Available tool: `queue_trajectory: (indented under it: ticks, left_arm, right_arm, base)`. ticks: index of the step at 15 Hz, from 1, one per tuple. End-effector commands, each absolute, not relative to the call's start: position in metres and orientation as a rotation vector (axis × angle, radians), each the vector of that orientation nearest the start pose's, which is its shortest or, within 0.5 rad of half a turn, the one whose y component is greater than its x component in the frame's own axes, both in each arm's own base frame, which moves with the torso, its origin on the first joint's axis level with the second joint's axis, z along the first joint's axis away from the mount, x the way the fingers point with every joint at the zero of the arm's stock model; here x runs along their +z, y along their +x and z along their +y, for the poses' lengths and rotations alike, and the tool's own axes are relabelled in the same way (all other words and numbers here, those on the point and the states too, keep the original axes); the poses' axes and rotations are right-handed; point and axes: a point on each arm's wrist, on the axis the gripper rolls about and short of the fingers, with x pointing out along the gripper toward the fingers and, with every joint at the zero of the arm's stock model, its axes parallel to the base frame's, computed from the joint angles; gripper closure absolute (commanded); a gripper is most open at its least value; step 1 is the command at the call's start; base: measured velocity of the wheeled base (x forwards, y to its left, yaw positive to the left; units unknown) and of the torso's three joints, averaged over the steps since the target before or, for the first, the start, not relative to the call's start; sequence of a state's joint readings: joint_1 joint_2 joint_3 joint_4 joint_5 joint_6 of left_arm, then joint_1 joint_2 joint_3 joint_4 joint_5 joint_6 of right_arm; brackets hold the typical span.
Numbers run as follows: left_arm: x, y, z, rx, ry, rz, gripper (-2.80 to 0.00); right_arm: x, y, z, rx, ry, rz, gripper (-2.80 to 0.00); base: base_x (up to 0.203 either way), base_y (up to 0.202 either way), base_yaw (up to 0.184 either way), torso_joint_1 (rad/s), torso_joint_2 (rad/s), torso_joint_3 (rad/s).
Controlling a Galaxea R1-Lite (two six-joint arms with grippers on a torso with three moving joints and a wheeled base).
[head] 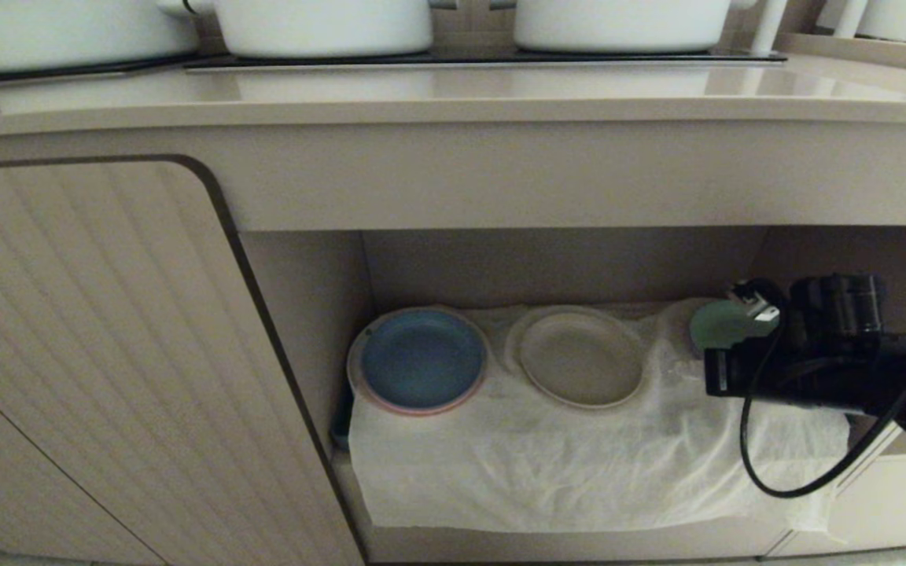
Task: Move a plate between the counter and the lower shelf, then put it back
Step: Pick up the plate in the cupboard
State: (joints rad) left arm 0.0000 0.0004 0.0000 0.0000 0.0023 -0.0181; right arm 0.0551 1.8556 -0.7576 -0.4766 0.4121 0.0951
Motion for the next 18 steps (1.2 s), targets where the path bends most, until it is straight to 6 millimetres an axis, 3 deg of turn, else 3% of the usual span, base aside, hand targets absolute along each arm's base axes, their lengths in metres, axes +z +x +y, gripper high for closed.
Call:
queue_trajectory:
  ticks: [1, 5, 14, 15, 18]
  left_arm:
    - [0.075, -0.023, 0.000, 0.003, -0.018, 0.000, 0.00]
    - [0.075, -0.023, 0.000, 0.003, -0.018, 0.000, 0.00]
    - [0.075, -0.023, 0.000, 0.003, -0.018, 0.000, 0.00]
    - [0.075, -0.023, 0.000, 0.003, -0.018, 0.000, 0.00]
    - [0.075, -0.023, 0.000, 0.003, -0.018, 0.000, 0.00]
  right_arm:
    - [0.097, 0.320, 0.027, 0.431, 0.209, 0.664, 0.00]
    - [0.084, 0.340, 0.029, 0.475, 0.233, 0.684, 0.00]
    - [0.067, 0.356, 0.031, 0.524, 0.258, 0.714, 0.00]
    - [0.066, 0.359, 0.031, 0.524, 0.257, 0.711, -2.80]
    - [0.062, 0.367, 0.032, 0.524, 0.255, 0.710, -2.80]
  base:
    - [0.000, 0.000, 0.000, 0.000, 0.00, 0.000]
    - [0.000, 0.000, 0.000, 0.000, 0.00, 0.000]
    - [0.000, 0.000, 0.000, 0.000, 0.00, 0.000]
    - [0.000, 0.000, 0.000, 0.000, 0.00, 0.000]
    - [0.000, 0.000, 0.000, 0.000, 0.00, 0.000]
